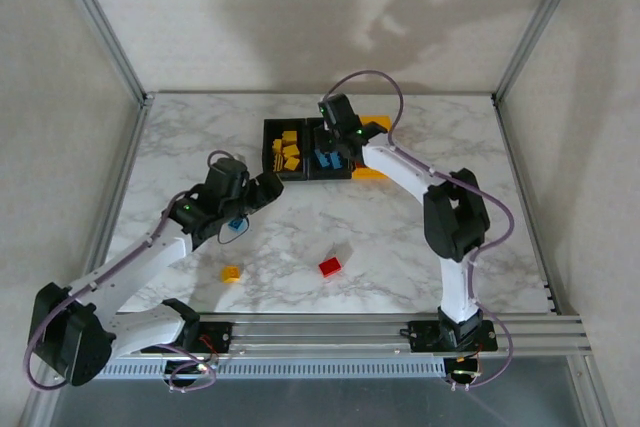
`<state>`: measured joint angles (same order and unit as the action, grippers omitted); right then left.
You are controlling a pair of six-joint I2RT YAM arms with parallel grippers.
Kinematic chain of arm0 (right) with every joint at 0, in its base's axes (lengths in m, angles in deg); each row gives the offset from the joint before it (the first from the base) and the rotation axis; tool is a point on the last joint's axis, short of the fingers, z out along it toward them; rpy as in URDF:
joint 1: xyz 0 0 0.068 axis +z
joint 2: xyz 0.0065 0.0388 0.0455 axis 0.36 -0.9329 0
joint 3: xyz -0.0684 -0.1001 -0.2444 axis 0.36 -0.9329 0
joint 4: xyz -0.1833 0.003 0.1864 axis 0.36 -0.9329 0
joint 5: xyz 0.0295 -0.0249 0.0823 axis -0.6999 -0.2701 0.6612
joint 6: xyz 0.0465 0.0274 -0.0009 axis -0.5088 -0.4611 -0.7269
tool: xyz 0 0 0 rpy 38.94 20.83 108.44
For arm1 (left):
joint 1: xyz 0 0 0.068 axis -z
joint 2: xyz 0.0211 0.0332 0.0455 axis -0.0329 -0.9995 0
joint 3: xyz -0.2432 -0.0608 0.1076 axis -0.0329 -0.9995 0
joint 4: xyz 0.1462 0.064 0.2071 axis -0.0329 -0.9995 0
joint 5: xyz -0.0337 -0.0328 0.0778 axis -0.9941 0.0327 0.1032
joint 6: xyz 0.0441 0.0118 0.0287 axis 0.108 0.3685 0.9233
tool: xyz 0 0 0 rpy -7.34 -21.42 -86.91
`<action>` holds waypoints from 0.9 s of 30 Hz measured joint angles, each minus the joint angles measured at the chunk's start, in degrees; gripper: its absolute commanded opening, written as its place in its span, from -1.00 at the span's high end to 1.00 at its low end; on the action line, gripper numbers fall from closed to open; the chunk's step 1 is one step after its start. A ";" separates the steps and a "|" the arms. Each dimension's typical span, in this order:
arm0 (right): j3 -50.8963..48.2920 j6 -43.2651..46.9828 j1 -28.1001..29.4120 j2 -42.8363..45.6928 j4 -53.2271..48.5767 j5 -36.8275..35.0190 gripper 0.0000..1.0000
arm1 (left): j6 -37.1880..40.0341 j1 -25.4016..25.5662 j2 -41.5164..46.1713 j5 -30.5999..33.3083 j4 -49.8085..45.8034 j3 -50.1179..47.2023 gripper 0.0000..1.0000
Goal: Sort the legos into containers by color
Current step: Place the lego in the container.
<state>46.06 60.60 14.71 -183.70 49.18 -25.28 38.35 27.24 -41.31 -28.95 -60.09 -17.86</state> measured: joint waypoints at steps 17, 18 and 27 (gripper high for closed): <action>21.73 -2.54 -3.30 -18.18 -2.40 -0.44 0.25 | 0.07 0.59 -3.69 -0.46 1.97 2.12 -0.52; 22.21 -2.60 -3.30 -18.56 -2.58 -0.44 0.24 | 0.07 0.59 -3.69 -0.44 1.95 2.12 -0.52; 22.32 -3.28 -3.23 -18.53 -2.86 -0.59 0.13 | 0.07 0.59 -3.65 -0.42 1.88 2.10 -0.52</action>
<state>68.37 57.32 11.48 -202.23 46.32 -25.87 38.41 27.83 -44.96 -29.36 -58.21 -15.76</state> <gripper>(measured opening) 0.435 0.763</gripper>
